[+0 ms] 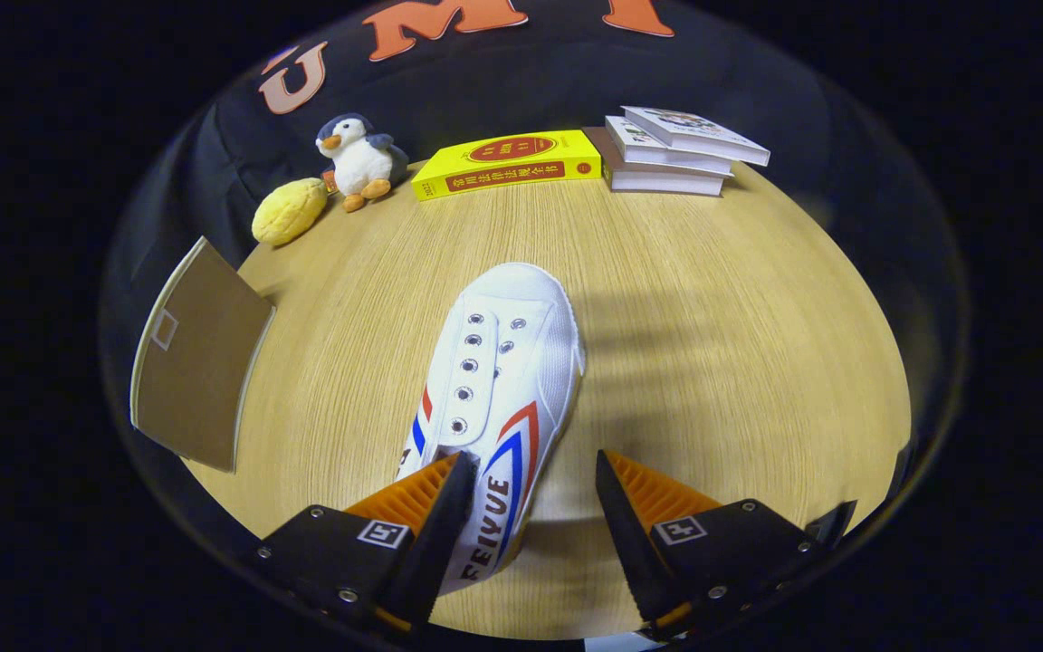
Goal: Open the storage box then place both shoes into the box .Put the left shoe in first, then the right shoe, with the right side of both shoes facing outward in a uniform manner.
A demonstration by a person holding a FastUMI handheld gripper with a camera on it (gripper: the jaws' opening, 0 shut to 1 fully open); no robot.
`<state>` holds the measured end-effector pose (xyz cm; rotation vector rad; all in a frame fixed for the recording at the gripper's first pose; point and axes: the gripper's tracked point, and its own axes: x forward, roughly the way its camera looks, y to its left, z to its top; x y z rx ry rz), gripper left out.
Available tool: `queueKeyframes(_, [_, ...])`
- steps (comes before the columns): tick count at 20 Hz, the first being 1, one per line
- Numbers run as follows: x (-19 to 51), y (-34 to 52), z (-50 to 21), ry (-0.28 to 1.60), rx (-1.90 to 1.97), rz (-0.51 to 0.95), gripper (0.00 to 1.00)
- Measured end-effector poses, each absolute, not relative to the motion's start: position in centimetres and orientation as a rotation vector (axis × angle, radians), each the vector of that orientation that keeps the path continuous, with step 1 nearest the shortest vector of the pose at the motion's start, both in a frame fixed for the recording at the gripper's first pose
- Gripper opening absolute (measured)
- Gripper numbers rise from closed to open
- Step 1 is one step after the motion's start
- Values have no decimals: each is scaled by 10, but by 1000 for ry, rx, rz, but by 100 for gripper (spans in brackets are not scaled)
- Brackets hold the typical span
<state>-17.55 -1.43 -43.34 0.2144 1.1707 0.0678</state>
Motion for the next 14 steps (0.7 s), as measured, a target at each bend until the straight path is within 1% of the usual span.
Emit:
queueKeyframes(1, [-176, -11, -433, 1179, 248, 72, 74])
queueKeyframes(2, [-176, -9, -433, 1183, 281, 77, 68])
queueKeyframes(3, [-177, -7, -434, 1187, 311, 77, 58])
queueKeyframes(5, [-178, -7, -435, 1195, 355, 60, 47])
queueKeyframes(6, [-179, -7, -434, 1202, 372, 49, 46])
queueKeyframes(10, [-179, -11, -435, 1238, 407, -29, 34])
queueKeyframes(11, [-178, -12, -433, 1240, 427, -41, 26])
queueKeyframes(12, [-177, -12, -433, 1235, 439, -42, 23])
queueKeyframes(13, [-176, -11, -432, 1229, 455, -48, 17])
queueKeyframes(14, [-176, -12, -431, 1227, 472, -60, 14])
